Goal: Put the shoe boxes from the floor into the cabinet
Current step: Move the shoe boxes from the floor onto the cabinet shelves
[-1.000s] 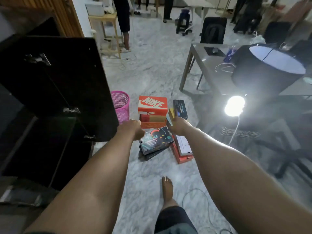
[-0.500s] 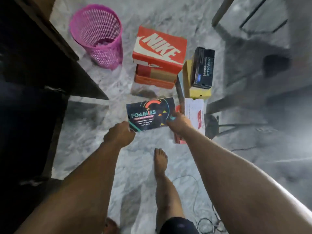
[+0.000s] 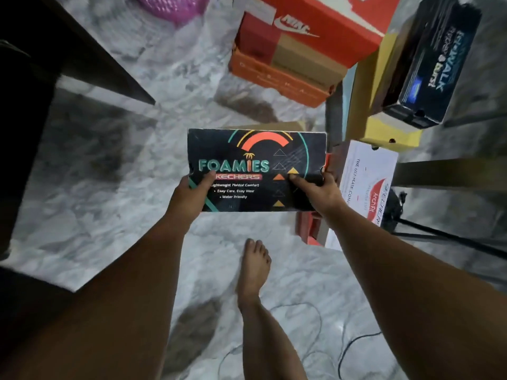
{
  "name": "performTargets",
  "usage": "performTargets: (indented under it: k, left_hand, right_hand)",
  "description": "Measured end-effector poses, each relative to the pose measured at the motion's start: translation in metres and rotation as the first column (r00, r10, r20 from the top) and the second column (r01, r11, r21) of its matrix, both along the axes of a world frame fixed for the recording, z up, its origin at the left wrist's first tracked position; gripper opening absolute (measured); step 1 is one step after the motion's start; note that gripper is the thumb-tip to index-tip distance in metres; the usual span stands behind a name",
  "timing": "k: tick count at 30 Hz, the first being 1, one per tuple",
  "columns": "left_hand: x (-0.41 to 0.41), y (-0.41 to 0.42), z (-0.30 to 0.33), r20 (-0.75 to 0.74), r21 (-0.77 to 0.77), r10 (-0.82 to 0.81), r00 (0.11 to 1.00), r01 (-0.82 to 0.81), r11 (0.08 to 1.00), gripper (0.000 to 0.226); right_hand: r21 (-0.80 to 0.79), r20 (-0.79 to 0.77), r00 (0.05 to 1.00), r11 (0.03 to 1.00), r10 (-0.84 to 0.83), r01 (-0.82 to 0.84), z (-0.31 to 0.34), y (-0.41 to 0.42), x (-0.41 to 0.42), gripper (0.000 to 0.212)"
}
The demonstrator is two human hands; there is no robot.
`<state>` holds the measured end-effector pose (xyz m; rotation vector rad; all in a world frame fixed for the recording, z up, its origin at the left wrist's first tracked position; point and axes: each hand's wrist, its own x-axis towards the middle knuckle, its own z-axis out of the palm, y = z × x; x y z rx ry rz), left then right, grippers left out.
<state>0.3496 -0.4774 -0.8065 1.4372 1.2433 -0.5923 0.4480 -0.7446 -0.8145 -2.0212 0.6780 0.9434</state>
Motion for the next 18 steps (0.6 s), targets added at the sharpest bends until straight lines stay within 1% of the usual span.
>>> performTargets:
  k: [3,5,8,10,11,13,14,16,17,18]
  left_hand:
    - [-0.009,0.0,0.013,0.026,-0.06,0.034,0.999,-0.032,0.998,0.043]
    - [-0.016,0.004,0.026,0.01,-0.077,0.083,0.996,-0.082,0.994,0.047]
    - [-0.031,0.019,0.054,0.044,-0.066,0.165,0.985,-0.162,0.985,0.051]
    - [-0.049,0.034,0.071,0.058,-0.045,0.216,0.975,-0.214,0.976,0.041]
    - [-0.059,0.042,0.081,0.056,-0.031,0.245,0.968,-0.244,0.969,0.034]
    - [-0.083,0.062,0.099,0.064,-0.006,0.31,0.949,-0.31,0.951,0.028]
    - [-0.095,0.073,0.108,0.071,0.005,0.345,0.936,-0.346,0.938,0.026]
    - [-0.122,0.099,0.129,0.083,0.026,0.437,0.895,-0.441,0.897,0.023]
    - [-0.136,0.111,0.14,0.083,0.021,0.483,0.871,-0.486,0.873,0.023]
    - [-0.151,0.124,0.151,0.079,0.008,0.524,0.848,-0.526,0.851,0.028]
  right_hand:
    - [-0.013,0.002,1.0,1.0,0.017,-0.017,0.023,0.002,0.0,0.088]
    - [-0.021,0.003,0.999,0.999,0.05,-0.05,0.04,0.008,0.002,0.081]
    - [-0.004,0.018,0.994,0.994,0.106,-0.106,0.065,0.031,0.002,0.08]
    - [0.01,0.055,0.986,0.987,0.158,-0.159,0.081,0.056,-0.001,0.079]
    - [0.02,0.065,0.978,0.98,0.198,-0.199,0.088,0.071,-0.003,0.083]
    - [0.03,0.069,0.962,0.964,0.263,-0.266,0.099,0.105,-0.008,0.099]
    - [0.036,0.067,0.955,0.956,0.288,-0.29,0.104,0.124,-0.013,0.099]
    - [0.055,0.078,0.926,0.925,0.37,-0.375,0.12,0.165,-0.025,0.082]
    - [0.06,0.096,0.91,0.91,0.403,-0.41,0.128,0.185,-0.031,0.076]
    - [0.053,0.108,0.899,0.9,0.425,-0.433,0.135,0.205,-0.038,0.075]
